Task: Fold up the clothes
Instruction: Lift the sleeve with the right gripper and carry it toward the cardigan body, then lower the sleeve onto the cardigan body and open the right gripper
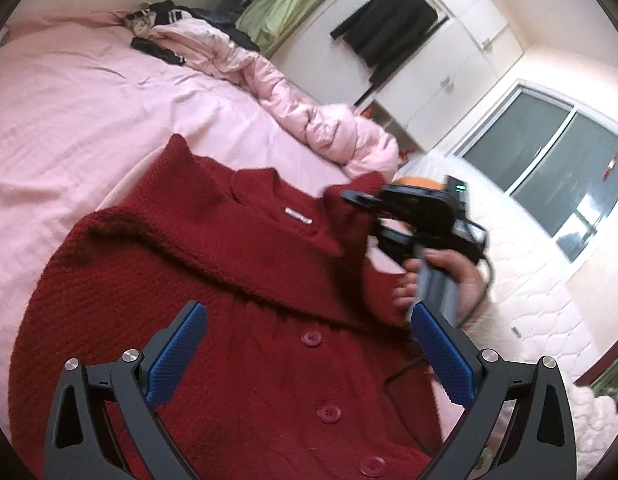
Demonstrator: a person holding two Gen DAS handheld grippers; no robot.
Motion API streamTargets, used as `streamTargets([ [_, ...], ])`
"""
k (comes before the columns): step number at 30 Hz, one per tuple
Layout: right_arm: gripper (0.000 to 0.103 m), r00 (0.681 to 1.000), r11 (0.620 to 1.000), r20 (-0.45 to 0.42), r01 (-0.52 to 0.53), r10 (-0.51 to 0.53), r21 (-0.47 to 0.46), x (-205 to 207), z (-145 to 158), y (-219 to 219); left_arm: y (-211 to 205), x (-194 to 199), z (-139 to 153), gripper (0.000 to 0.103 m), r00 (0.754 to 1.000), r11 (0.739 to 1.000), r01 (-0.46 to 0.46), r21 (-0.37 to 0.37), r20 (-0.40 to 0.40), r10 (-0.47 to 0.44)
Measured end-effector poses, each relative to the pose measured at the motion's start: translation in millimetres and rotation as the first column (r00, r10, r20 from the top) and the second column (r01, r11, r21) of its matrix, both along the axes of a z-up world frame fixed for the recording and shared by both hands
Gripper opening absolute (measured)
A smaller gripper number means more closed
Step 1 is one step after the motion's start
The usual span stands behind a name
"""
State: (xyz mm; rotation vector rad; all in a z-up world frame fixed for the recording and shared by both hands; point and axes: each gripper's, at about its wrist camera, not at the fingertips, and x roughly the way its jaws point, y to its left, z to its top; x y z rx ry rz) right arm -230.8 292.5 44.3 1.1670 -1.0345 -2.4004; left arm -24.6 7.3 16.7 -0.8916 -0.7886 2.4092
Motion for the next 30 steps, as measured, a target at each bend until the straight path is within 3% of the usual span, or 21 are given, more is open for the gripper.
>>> streamTargets([
  [6,0.012,0.994,0.994,0.023,-0.107,0.108,-0.029,-20,-10,-57,-24,3,-3,0.103,0.999,0.992,-0.033,0.12,-0.016,0.036],
  [12,0.014,0.984,0.986,0.079,-0.156,0.161,-0.059,-39,-38,-100,-30,3,-6,0.103,0.999,0.988,-0.032,0.151,-0.011,0.034],
  [19,0.014,0.961,0.971,0.185,-0.223,0.205,0.082,-34,-82,-125,-38,1,-9,0.103,0.999,0.983,-0.035,0.18,-0.005,0.036],
  [23,0.015,0.956,0.941,0.173,-0.271,0.238,0.202,-27,-76,-137,-41,-1,-10,0.103,0.999,0.98,-0.038,0.193,-0.001,0.039],
  [25,0.021,0.947,0.914,0.174,-0.308,0.269,0.265,-24,-71,-147,-42,-1,-10,0.103,0.999,0.979,-0.041,0.198,-0.002,0.043],
  [27,0.044,0.928,0.877,0.177,-0.368,0.327,0.308,-25,-67,-162,-43,-1,-11,0.102,0.999,0.978,-0.043,0.202,-0.002,0.045],
  [29,0.044,0.897,0.839,0.175,-0.441,0.406,0.317,-22,-63,-180,-43,0,-11,0.103,0.999,0.978,-0.042,0.203,-0.003,0.044],
  [30,0.044,0.878,0.834,0.165,-0.478,0.449,0.275,-19,-62,-185,-43,0,-11,0.103,0.999,0.979,-0.042,0.202,-0.003,0.043],
])
